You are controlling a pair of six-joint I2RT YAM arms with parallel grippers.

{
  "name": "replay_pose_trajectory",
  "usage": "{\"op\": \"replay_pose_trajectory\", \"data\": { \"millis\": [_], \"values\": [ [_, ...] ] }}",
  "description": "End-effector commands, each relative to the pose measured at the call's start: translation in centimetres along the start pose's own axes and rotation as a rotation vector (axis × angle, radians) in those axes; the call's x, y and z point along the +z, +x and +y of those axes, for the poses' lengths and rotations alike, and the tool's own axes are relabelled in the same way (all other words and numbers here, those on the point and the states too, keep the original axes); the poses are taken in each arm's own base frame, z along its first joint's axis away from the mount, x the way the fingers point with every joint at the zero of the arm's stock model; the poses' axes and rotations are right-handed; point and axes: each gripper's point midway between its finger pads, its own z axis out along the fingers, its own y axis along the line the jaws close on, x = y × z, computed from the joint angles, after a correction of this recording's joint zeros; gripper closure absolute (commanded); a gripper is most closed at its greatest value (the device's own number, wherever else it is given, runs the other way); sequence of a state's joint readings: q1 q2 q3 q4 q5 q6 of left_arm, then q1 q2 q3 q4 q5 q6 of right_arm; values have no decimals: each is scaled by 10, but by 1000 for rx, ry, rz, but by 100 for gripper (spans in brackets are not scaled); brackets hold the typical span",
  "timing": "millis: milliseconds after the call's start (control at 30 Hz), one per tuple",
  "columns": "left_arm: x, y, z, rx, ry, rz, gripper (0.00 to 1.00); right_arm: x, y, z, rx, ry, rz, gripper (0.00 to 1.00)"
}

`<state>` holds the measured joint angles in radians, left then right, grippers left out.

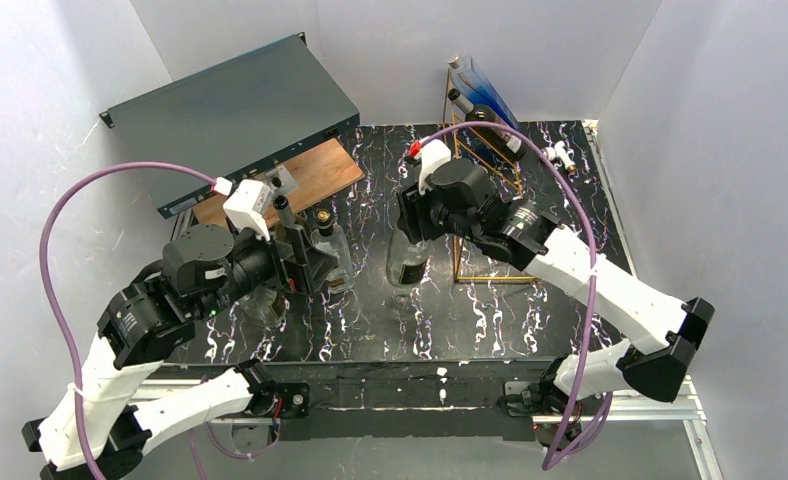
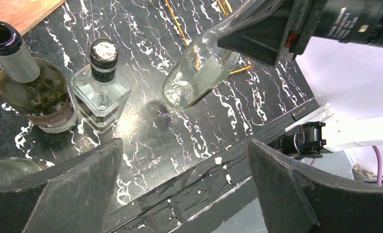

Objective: Put the wine bottle on the wine rack

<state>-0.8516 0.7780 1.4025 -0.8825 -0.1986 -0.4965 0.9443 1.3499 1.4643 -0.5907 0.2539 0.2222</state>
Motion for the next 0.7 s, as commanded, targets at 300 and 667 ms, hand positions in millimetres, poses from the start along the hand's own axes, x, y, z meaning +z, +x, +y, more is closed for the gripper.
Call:
{"op": "replay_pose_trajectory", "data": {
  "millis": [300,667],
  "values": [
    [1,-14,-1,22,-11,-34,1,-81,-153,0,-42,6,-436,99],
    [-2,-18,0,38,-13,-47,1,-147,-220,-18,-38,85,-680,99]
  ]
}}
